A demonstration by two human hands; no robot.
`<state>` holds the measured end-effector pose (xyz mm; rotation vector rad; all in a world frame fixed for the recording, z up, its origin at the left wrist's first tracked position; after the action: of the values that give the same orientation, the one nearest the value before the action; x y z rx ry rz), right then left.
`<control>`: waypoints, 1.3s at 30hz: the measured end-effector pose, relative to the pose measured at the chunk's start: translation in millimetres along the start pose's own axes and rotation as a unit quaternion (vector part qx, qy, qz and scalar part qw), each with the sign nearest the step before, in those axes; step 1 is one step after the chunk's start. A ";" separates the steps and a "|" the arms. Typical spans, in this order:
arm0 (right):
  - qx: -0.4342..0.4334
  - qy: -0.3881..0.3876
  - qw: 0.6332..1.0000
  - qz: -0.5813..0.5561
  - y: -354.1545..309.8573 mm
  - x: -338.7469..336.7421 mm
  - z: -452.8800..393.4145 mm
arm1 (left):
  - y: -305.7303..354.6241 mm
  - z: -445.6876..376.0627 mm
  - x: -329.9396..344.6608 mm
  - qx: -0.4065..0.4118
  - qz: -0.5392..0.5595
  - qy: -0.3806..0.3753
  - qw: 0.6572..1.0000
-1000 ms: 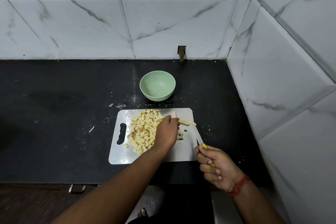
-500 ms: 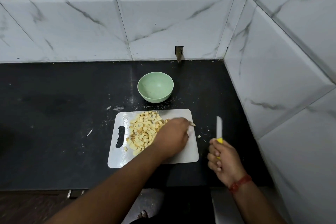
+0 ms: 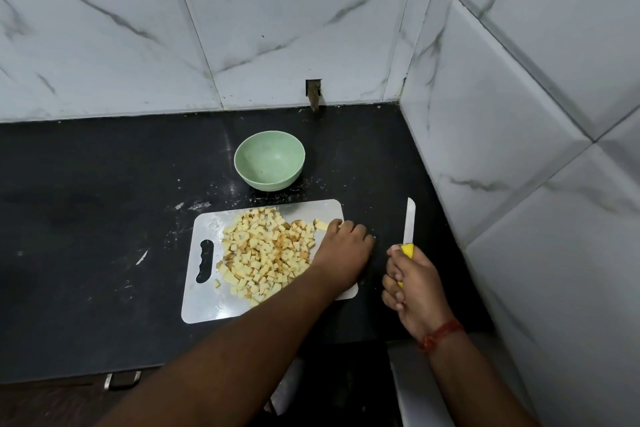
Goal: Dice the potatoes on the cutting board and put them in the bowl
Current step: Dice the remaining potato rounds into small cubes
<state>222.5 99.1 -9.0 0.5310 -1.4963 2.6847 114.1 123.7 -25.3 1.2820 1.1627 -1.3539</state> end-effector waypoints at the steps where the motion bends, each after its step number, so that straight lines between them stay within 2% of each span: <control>1: -0.001 0.001 1.000 0.001 -0.9 -2.0 0.9 | -0.4 0.4 -0.2 -0.007 -0.001 0.001 1.000; 5: -0.002 0.006 1.000 0.009 -2.6 -9.3 3.4 | -2.3 3.5 4.1 -0.040 0.002 -0.023 0.999; 9: 0.000 0.002 1.000 0.017 -3.2 -10.1 3.2 | 6.6 5.2 5.3 -0.004 -0.004 -0.037 0.999; 15: -0.002 -0.012 0.999 0.033 -5.4 -2.0 -1.9 | 4.7 9.2 -7.6 0.030 0.050 0.008 0.998; 19: 0.003 -0.019 0.999 0.027 -4.2 2.1 -5.0 | -35.1 20.2 -24.5 -0.045 0.076 0.066 0.994; 22: 0.009 -0.020 0.999 0.033 -1.6 4.4 -7.3 | -76.7 38.5 -20.8 -0.119 0.068 0.049 0.989; 25: 0.018 -0.023 0.999 0.040 3.6 6.3 -9.2 | -103.3 55.8 -16.7 -0.153 0.056 0.034 0.986; 27: 0.024 -0.024 0.998 0.044 6.7 7.9 -10.4 | -105.1 56.7 -12.5 -0.139 0.033 0.011 0.990; 33: 0.031 -0.028 0.996 0.079 10.0 14.6 -13.4 | -62.2 37.4 -8.1 -0.009 -0.005 -0.004 1.000; 39: 0.034 -0.028 0.995 0.086 10.8 15.5 -13.9 | -42.7 29.2 2.2 0.047 -0.068 -0.048 0.995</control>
<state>202.0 102.6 -19.9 0.5073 -1.5359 2.8833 67.6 100.8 -25.2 1.2083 1.1482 -1.5682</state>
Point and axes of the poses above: each hand's wrist, its own z-axis away from the middle knuckle, its own x-axis out of the palm, y = z × x, the point moved 9 cm from there along -z, towards the middle knuckle, and after that the axes turned 2 degrees about -y, right-handed, at the moved point
